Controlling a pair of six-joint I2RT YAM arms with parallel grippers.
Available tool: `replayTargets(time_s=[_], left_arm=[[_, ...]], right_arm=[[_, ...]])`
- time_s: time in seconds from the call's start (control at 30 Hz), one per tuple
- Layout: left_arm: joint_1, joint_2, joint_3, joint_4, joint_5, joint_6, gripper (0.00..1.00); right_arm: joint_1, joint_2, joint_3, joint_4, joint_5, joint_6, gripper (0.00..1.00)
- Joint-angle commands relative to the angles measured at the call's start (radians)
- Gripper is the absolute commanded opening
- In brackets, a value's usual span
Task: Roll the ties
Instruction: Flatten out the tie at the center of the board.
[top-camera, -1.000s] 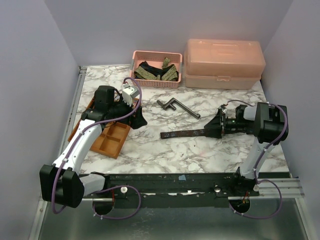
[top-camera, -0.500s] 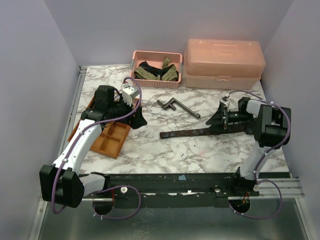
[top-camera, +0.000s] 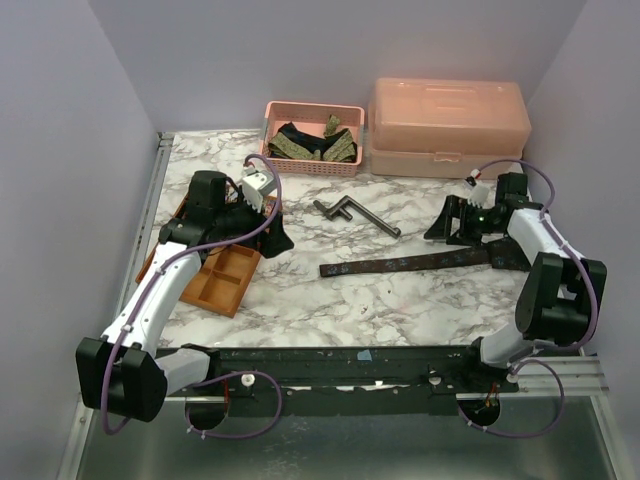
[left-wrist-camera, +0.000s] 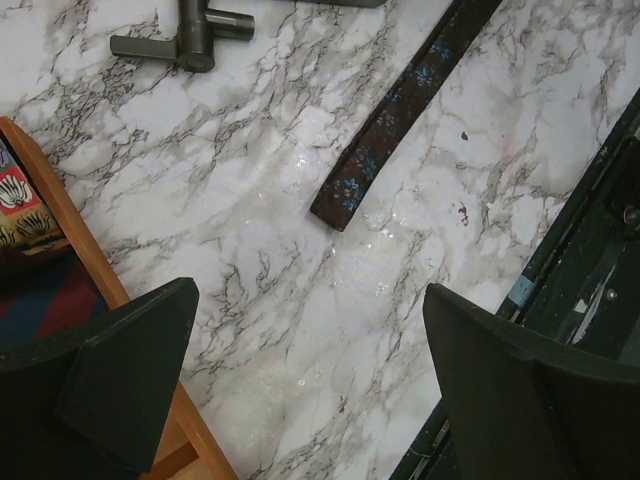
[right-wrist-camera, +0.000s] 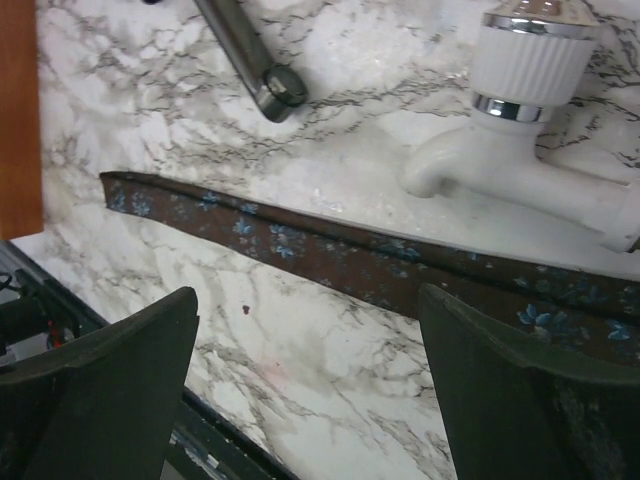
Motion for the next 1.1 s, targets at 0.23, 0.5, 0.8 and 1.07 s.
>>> replayTargets(time_s=[0.23, 0.5, 0.8, 1.07], left_arm=[[-0.045, 0.006, -0.043, 0.003, -0.023, 0.030, 0.98], [-0.072, 0.083, -0.026, 0.013, -0.038, 0.011, 0.99], [-0.155, 0.193, -0.064, 0.110, -0.022, -0.103, 0.98], [-0.159, 0.265, -0.153, 0.268, 0.036, -0.348, 0.89]], right_arm=[[-0.006, 0.168, 0.017, 0.133, 0.110, 0.038, 0.93], [-0.005, 0.336, 0.132, 0.255, 0.073, 0.102, 0.93], [0.008, 0.300, 0.219, 0.281, -0.076, 0.134, 0.94], [0.008, 0.122, 0.202, -0.084, -0.076, -0.255, 0.93]])
